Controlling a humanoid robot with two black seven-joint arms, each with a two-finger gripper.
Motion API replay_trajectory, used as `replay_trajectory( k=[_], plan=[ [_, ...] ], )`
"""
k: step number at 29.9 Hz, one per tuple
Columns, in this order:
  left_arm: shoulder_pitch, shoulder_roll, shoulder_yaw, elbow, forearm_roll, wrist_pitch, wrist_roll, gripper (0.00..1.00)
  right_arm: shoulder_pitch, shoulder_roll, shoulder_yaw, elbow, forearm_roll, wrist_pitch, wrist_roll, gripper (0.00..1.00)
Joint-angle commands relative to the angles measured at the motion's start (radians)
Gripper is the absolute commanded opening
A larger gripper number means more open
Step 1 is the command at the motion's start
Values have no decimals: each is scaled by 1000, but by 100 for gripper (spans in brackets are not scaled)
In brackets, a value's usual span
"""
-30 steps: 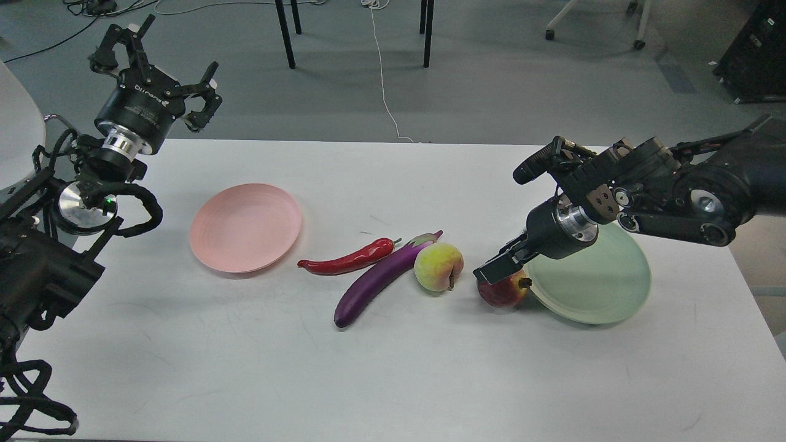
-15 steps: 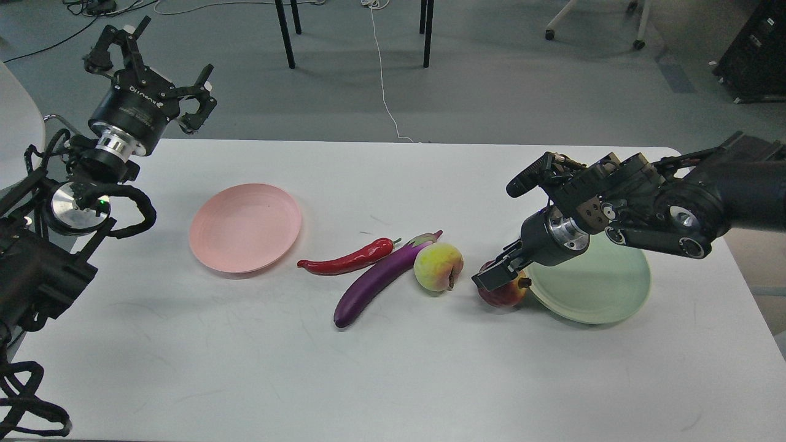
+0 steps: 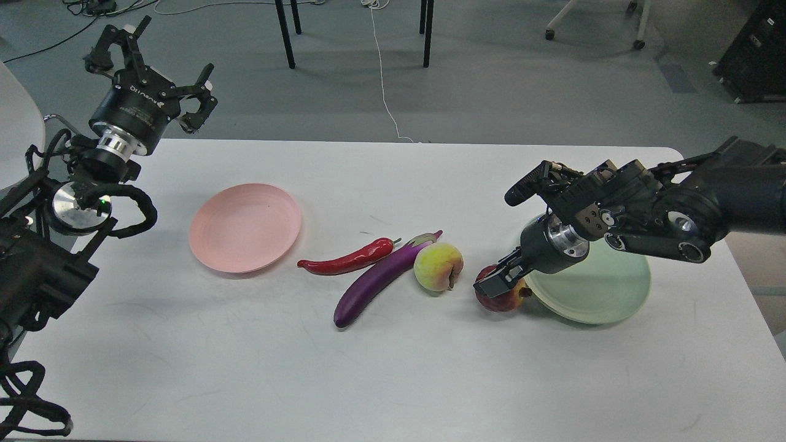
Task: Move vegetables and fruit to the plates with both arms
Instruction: 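Lift the apple onto the green plate and release it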
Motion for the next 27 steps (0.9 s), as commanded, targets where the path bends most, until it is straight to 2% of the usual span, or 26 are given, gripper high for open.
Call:
replay_trajectory(
  k=[1, 10, 14, 18, 27],
  plan=[
    [-2, 4, -4, 0, 0, 0, 2, 98, 68, -61, 16, 49, 2, 1, 8, 49],
    [-2, 24, -1, -3, 0, 0, -2, 98, 106, -383, 17, 136, -10, 1, 5, 49],
    [-3, 39, 4, -3, 2, 0, 0, 98, 14, -498, 19, 138, -17, -12, 3, 50],
    [-5, 44, 9, -3, 2, 0, 2, 98, -79, -518, 60, 132, -19, -67, 0, 55],
    [-9, 73, 9, 0, 2, 0, 0, 98, -182, -510, 74, 92, -22, -84, -8, 69]
  ],
)
